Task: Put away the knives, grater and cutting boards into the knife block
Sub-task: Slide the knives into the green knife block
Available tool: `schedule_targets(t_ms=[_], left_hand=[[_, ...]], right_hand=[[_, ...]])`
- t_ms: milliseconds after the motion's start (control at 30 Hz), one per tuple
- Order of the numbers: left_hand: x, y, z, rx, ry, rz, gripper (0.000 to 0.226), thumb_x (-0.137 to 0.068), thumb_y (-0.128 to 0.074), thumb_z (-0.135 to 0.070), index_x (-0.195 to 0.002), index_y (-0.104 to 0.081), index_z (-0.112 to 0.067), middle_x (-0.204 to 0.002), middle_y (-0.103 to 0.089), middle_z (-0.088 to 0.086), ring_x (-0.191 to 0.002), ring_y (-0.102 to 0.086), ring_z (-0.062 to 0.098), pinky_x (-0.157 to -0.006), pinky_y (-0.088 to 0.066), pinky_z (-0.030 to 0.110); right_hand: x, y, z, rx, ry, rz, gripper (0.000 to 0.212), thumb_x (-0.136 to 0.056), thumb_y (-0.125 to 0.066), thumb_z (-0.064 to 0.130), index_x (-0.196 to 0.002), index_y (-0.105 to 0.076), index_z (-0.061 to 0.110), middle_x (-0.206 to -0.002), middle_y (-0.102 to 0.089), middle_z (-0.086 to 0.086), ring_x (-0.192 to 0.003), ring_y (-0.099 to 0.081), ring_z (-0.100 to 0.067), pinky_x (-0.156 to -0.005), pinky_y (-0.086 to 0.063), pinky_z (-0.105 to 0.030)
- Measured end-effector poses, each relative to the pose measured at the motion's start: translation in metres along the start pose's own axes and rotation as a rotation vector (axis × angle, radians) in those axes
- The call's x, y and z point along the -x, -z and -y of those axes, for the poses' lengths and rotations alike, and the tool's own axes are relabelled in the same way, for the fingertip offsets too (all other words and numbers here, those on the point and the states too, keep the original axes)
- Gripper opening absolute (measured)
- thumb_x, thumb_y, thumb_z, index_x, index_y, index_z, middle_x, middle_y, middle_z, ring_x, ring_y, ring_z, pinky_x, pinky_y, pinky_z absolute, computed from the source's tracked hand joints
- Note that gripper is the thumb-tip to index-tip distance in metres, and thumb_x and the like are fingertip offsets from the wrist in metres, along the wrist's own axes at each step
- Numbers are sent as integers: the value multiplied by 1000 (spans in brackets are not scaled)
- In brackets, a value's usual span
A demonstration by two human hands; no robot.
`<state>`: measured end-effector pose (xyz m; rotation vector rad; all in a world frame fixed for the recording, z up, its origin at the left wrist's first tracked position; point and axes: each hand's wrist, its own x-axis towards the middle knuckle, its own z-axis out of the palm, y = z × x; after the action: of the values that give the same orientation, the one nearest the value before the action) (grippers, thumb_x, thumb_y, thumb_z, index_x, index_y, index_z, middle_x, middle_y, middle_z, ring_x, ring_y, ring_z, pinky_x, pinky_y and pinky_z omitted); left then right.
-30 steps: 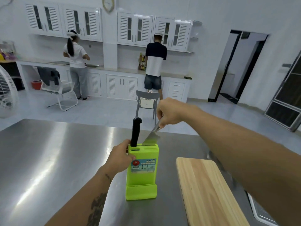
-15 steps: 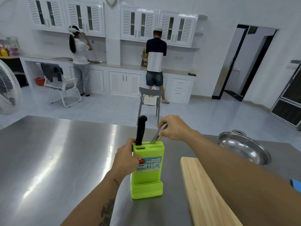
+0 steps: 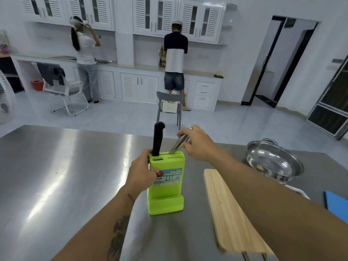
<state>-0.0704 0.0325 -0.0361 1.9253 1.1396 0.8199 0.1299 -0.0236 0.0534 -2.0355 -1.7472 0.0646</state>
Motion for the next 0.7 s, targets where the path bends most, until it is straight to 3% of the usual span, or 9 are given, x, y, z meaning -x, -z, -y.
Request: schedule_targets(t_ms=[133, 300, 433, 567, 700], left_hand=[[6, -3, -3, 59, 56, -24, 56, -78, -70, -5, -122, -50, -35, -110, -63, -2, -97, -62, 20, -71, -57, 30], [15, -8, -7, 97, 54, -79, 55, -79, -69, -6, -124, -50, -31, -115, -61, -3, -104, -61, 20, -75, -55, 30], [30, -9, -17, 54, 42, -248, 54, -80, -69, -11, -129, -49, -23, -127, -53, 0, -112, -55, 19, -85, -49, 32], [47, -17, -34, 14, -129, -389, 34, -81, -62, -6, -113, -58, -18, -112, -54, -1, -95, -57, 16, -78, -42, 25], [56, -51, -49, 50, -293, -275, 26, -78, -62, -1, -99, -65, -15, -98, -60, -2, -82, -59, 13, -79, -48, 26]], right_hand=[[9, 5, 0, -4, -6, 46, 40, -89, -60, 15, -124, -56, 33, -110, -43, 2, -93, -59, -22, -86, -51, -40], [21, 12, -5, -21, -12, 46, 55, -92, -56, 14, -140, -44, 36, -117, -43, 0, -108, -55, -27, -88, -42, -33], [43, 20, -16, -64, -45, -5, 57, -93, -55, 16, -143, -39, 39, -115, -47, -4, -111, -51, -27, -92, -42, -36], [87, 30, -43, -150, -140, -77, 54, -93, -57, 14, -141, -46, 36, -122, -52, -7, -108, -56, -23, -95, -45, -34], [153, 36, -85, -181, -348, -67, 53, -93, -60, 18, -142, -46, 32, -120, -53, -3, -106, -55, -18, -93, -46, -34]])
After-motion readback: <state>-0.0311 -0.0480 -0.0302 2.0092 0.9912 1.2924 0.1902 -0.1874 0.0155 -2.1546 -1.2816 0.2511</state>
